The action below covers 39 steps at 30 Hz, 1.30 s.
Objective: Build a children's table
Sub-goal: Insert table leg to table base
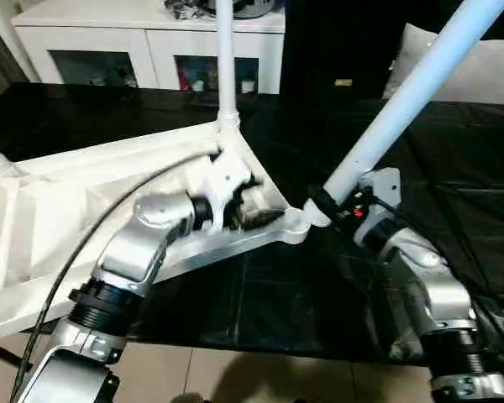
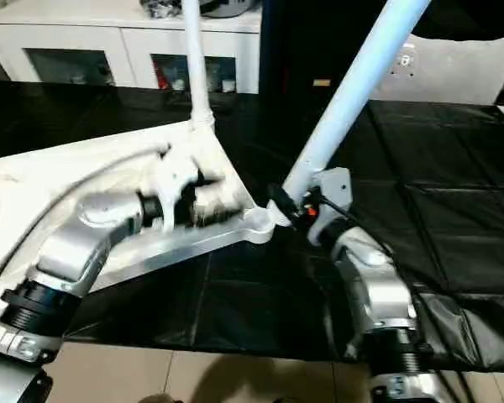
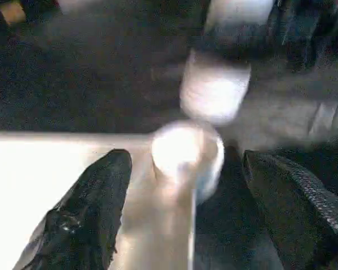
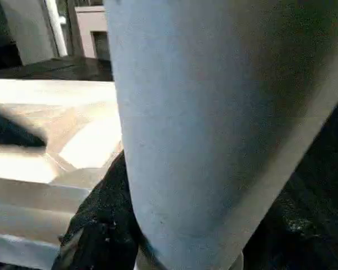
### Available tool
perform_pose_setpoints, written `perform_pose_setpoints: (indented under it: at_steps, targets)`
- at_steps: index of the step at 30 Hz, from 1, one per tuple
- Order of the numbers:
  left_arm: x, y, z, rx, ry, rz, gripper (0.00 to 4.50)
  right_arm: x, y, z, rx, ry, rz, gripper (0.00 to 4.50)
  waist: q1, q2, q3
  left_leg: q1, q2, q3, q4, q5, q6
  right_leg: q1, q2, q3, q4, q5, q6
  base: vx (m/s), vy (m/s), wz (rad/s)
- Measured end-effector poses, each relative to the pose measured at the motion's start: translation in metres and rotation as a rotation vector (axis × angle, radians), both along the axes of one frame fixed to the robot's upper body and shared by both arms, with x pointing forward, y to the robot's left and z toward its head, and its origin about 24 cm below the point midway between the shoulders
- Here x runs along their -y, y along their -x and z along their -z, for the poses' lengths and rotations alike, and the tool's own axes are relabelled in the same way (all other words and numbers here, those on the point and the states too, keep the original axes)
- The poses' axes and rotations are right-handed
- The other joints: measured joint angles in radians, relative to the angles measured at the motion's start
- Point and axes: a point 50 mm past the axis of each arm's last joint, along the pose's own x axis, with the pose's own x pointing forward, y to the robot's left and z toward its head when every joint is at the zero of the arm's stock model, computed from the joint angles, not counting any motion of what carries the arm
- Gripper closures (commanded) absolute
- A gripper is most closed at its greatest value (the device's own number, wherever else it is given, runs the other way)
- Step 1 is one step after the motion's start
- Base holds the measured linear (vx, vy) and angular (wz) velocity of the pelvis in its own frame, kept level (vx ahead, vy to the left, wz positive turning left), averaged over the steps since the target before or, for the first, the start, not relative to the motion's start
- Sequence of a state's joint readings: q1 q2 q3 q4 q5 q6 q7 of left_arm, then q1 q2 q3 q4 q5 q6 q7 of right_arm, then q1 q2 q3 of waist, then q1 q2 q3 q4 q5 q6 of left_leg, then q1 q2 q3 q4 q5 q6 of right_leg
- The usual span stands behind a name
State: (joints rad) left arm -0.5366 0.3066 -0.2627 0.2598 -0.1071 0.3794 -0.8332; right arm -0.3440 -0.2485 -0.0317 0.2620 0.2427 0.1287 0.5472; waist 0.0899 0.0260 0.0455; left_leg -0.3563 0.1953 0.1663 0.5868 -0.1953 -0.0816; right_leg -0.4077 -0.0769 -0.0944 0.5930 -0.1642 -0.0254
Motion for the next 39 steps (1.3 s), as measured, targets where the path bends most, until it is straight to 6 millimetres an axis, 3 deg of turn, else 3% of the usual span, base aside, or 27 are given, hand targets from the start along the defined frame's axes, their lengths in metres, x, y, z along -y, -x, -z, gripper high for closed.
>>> perform_pose_setpoints:
  at_steps: [14, 17, 20, 28, 32, 34, 39]
  targets:
    - [-0.013, -0.006, 0.036, -0.045, -0.100, -0.018, 2.10, 0.002, 0.006, 0.010, -0.047, 0.001, 0.007, 2.60, -0.001, 0.005, 0.000, 0.000, 0.000, -0.001, 0.000, 0.000, 0.000, 0.000, 0.000, 0.000, 0.000, 0.000, 0.000, 0.000, 0.000, 0.00]
    - [-0.014, -0.005, 0.037, -0.051, -0.103, -0.009, 2.49, 0.002, 0.006, 0.010, -0.047, 0.001, 0.006, 2.60, 0.000, 0.006, 0.000, 0.000, 0.000, -0.001, 0.000, 0.000, 0.000, 0.000, 0.000, 0.000, 0.000, 0.000, 0.000, 0.000, 0.000, 0.00]
    - [-0.014, -0.006, 0.037, -0.043, -0.116, 0.003, 2.56, 0.002, 0.006, 0.010, -0.048, 0.002, 0.005, 2.60, 0.000, 0.006, 0.000, 0.000, 0.000, -0.001, 0.000, 0.000, 0.000, 0.000, 0.000, 0.000, 0.000, 0.000, 0.000, 0.000, 0.000, 0.00]
    - [-0.013, -0.007, 0.037, -0.028, -0.183, 0.056, 3.35, 0.000, 0.006, 0.012, -0.054, 0.013, -0.008, 2.60, -0.001, 0.007, -0.001, 0.004, 0.000, -0.001, 0.000, 0.000, 0.000, 0.003, 0.000, 0.000, 0.001, -0.003, 0.005, 0.000, 0.000, 0.00]
    - [-0.012, -0.008, 0.037, -0.028, -0.200, 0.069, 3.40, 0.000, 0.006, 0.012, -0.056, 0.013, -0.009, 2.60, -0.001, 0.007, -0.002, 0.005, 0.000, -0.001, 0.000, 0.000, 0.000, 0.004, 0.000, 0.000, 0.001, -0.003, 0.005, 0.000, 0.000, 0.00]
    - [-0.012, -0.008, 0.037, -0.025, -0.211, 0.074, 3.75, 0.000, 0.006, 0.012, -0.059, 0.013, -0.010, 2.60, -0.001, 0.008, -0.002, 0.005, 0.000, -0.001, 0.000, 0.000, 0.000, 0.004, 0.000, 0.000, 0.001, -0.003, 0.005, 0.000, 0.000, 0.00]
    - [-0.012, -0.009, 0.037, -0.029, -0.218, 0.092, 4.10, 0.000, 0.007, 0.014, -0.085, 0.036, -0.050, 2.60, -0.001, 0.008, -0.002, 0.005, 0.000, -0.001, 0.000, 0.000, 0.000, 0.004, 0.000, 0.000, 0.001, -0.003, 0.005, 0.000, 0.000, 0.00]
